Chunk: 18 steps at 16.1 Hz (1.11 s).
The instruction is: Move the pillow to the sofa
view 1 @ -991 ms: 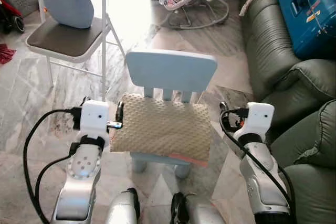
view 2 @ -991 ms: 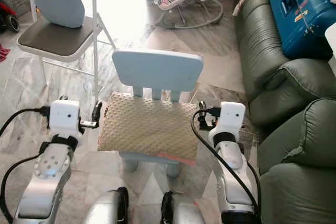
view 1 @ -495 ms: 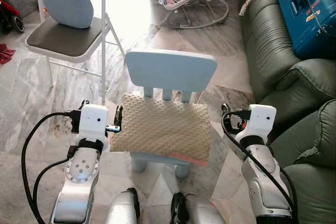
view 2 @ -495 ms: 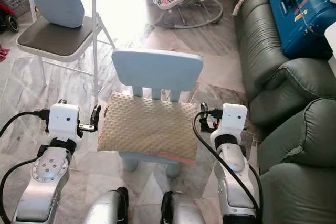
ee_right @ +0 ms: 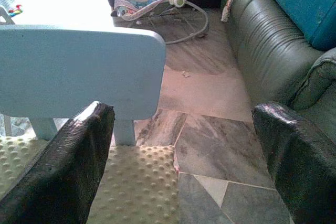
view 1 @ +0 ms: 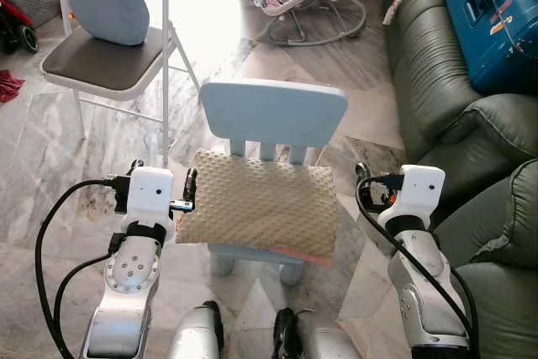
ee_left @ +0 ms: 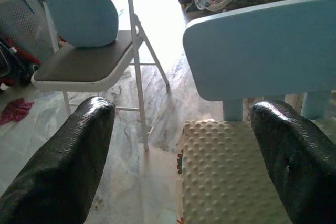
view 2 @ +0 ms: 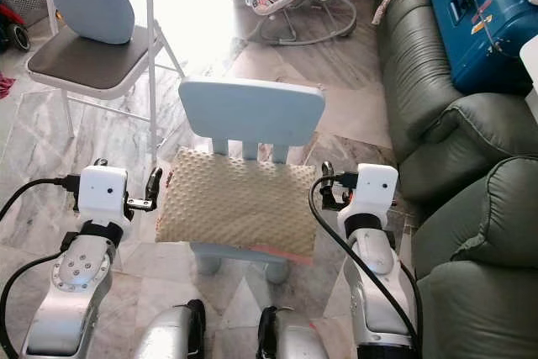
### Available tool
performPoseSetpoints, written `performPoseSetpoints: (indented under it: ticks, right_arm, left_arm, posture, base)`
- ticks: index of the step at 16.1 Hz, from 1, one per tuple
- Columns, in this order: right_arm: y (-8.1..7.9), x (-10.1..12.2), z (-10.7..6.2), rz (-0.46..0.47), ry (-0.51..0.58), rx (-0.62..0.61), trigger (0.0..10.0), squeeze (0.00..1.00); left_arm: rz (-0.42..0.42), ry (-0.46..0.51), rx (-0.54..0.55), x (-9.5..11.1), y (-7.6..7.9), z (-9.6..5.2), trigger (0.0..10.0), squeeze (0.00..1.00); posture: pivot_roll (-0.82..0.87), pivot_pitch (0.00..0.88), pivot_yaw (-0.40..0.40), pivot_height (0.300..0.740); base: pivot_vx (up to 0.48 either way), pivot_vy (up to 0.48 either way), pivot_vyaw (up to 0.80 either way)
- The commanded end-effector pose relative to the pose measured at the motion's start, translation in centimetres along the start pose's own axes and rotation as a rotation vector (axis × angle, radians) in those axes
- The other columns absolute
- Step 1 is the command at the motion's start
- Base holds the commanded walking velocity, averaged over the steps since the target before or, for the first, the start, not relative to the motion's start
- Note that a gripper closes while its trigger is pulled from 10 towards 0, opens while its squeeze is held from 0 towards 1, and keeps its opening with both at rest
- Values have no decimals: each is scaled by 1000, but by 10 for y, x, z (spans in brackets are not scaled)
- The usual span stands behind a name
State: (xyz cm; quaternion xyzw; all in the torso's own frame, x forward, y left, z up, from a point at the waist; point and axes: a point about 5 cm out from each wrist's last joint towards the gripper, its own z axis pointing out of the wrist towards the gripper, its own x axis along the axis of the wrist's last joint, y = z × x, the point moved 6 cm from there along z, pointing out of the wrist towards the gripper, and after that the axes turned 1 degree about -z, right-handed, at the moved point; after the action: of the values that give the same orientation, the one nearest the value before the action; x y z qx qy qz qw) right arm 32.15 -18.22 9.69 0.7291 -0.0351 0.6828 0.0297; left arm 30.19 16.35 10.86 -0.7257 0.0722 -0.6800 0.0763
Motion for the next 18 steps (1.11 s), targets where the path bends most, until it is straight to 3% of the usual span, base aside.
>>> performPoseSetpoints:
  ticks: [1, 12, 18]
  right_arm:
    - [1, -1, -3, -3, -9, 3, 10000, 0]
    - [-1, -2, -2, -4, -12, 16, 10000, 0]
    - [-3, -2, 0, -4, -12, 26, 10000, 0]
  left_arm:
    - [-3, 12, -3, 3, 1, -2, 10000, 0]
    - [-7, 13, -6, 4, 2, 0, 10000, 0]
    - [1, 18, 9, 5, 2, 1, 10000, 0]
  posture:
    - [9, 214, -48, 732]
    - [8, 210, -51, 588]
    - [11, 206, -54, 544]
  base:
    - [0, 0, 0]
    - [0, 0, 0]
    - [0, 0, 0]
